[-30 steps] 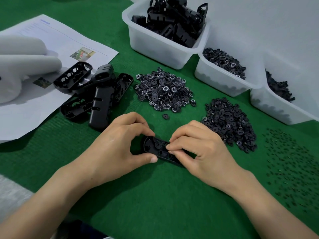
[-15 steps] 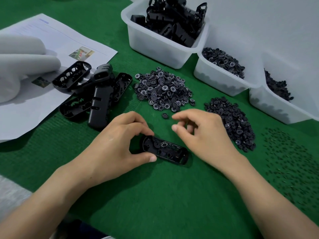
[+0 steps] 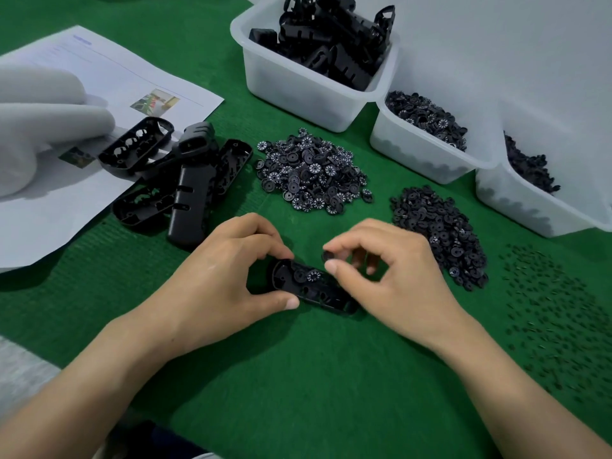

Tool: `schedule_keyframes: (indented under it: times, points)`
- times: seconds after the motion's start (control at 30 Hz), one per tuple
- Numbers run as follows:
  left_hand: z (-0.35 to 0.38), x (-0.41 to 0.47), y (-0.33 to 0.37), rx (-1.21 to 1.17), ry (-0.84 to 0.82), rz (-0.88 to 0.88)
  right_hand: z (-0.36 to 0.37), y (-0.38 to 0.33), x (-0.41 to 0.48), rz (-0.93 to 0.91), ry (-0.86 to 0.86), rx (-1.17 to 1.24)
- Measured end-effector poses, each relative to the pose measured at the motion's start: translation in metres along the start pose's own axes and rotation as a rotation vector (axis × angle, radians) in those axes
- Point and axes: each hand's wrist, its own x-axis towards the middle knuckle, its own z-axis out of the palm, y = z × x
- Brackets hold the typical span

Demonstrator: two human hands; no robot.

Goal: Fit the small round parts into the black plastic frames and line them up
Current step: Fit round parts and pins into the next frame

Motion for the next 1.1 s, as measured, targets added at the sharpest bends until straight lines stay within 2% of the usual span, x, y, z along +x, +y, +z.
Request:
schedule_keyframes:
  times: [0.13, 0.3, 0.5, 0.57, 0.7, 0.83, 0.93, 1.0, 1.1]
  points:
    - [0.0, -0.001, 0.0, 0.004, -0.003, -0.005, -0.005, 0.005, -0.02, 0.02, 0.003, -0.045]
    - [0.0, -0.001, 0.0, -0.007, -0.003, -0.009, -0.006, 0.015, -0.015, 0.095, 0.092, -0.142]
    - [0.0, -0.001, 0.001, -0.006, 0.0, -0.001, 0.0, 0.015, 0.008, 0.114, -0.03, -0.358]
    - [0.0, 0.0, 0.001, -0.008, 0.002, -0.001, -0.002, 0.005, 0.007, 0.012, -0.008, -0.292]
    - [0.001, 0.001, 0.001, -0.018, 0.013, 0.002, 0.003, -0.01, 0.003, -0.085, -0.139, -0.175]
    - [0.0, 0.001, 0.002, -0.017, 0.009, 0.002, 0.006, -0.008, 0.005, -0.1, -0.165, -0.149]
    - [0.0, 0.001, 0.002, -0.014, 0.005, 0.001, 0.005, -0.004, 0.009, -0.065, -0.038, -0.073]
    - [0.0, 0.0, 0.002, -0.013, 0.003, -0.005, 0.006, 0.001, 0.013, -0.044, 0.013, -0.129]
    - [0.0, 0.001, 0.003, -0.012, 0.001, -0.007, 0.008, 0.008, 0.015, -0.006, -0.063, -0.195]
